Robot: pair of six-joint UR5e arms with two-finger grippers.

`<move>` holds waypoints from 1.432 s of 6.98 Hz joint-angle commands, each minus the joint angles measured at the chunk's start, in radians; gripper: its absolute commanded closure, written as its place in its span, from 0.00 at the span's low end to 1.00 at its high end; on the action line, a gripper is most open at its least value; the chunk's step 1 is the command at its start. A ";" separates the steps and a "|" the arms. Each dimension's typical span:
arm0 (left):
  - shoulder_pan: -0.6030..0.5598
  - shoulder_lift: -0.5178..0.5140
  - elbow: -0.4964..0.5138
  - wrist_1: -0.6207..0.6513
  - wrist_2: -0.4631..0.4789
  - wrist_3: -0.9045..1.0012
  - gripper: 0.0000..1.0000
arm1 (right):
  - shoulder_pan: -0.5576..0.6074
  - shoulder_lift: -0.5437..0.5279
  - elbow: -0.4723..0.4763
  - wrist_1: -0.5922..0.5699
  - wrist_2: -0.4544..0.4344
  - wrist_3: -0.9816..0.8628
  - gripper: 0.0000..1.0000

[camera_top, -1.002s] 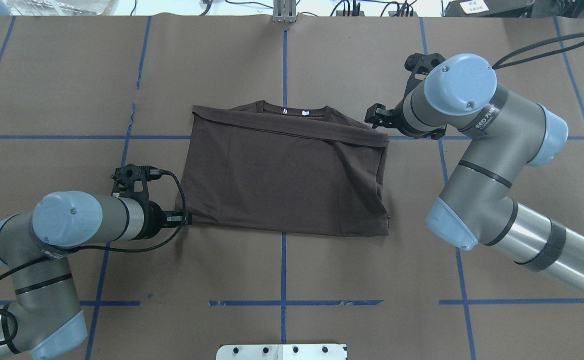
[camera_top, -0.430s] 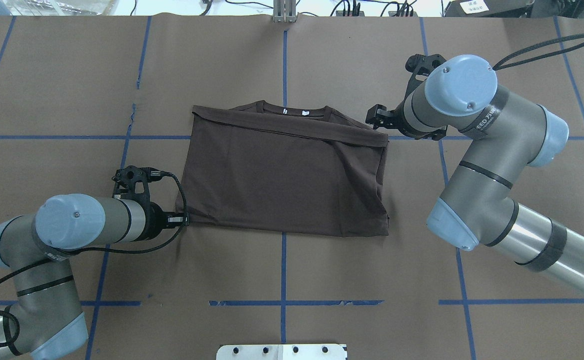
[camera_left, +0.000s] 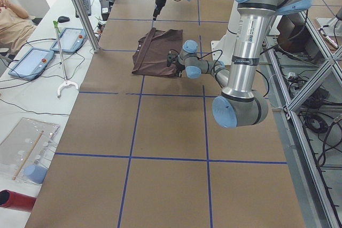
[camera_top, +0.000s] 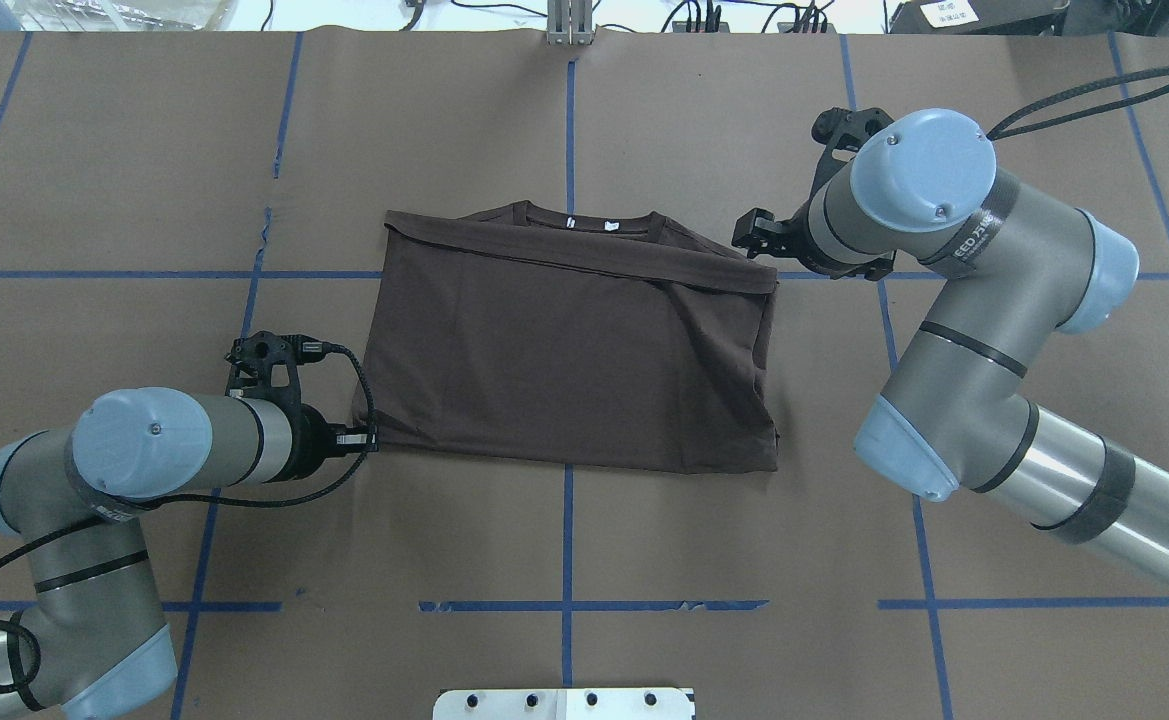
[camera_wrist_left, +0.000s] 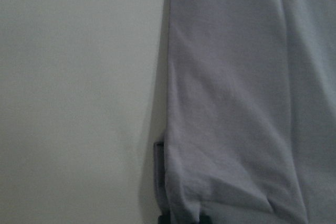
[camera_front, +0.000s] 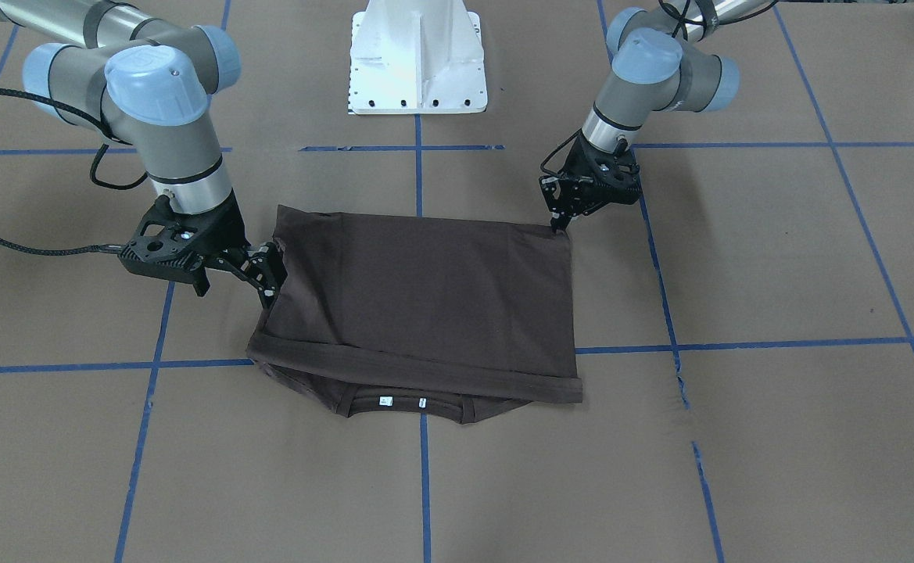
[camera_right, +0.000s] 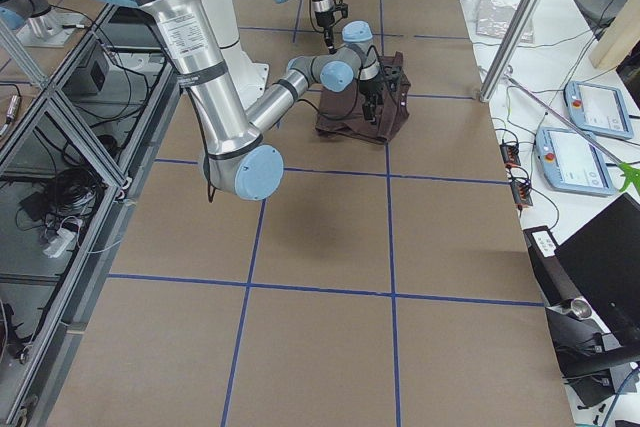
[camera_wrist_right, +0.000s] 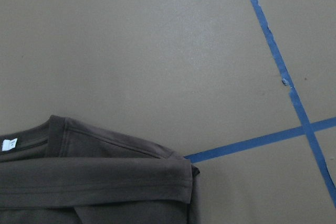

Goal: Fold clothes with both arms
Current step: 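Drag the folded shirt edge with the left gripper toward the collar side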

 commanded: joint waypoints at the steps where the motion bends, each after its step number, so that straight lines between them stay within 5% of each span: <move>1: -0.031 0.003 -0.003 0.002 0.001 0.030 1.00 | -0.001 0.000 0.000 0.000 0.000 -0.001 0.00; 4: -0.245 -0.038 0.118 0.003 -0.003 0.323 1.00 | -0.001 0.000 0.001 0.000 -0.001 0.001 0.00; 7: -0.396 -0.384 0.547 -0.015 0.007 0.391 1.00 | -0.003 0.001 0.024 -0.002 -0.003 0.009 0.00; 9: -0.413 -0.534 0.837 -0.166 0.105 0.391 1.00 | -0.013 0.003 0.097 -0.078 -0.004 0.018 0.00; 10: -0.436 -0.533 0.838 -0.178 0.095 0.446 1.00 | -0.027 0.007 0.121 -0.103 -0.006 0.022 0.00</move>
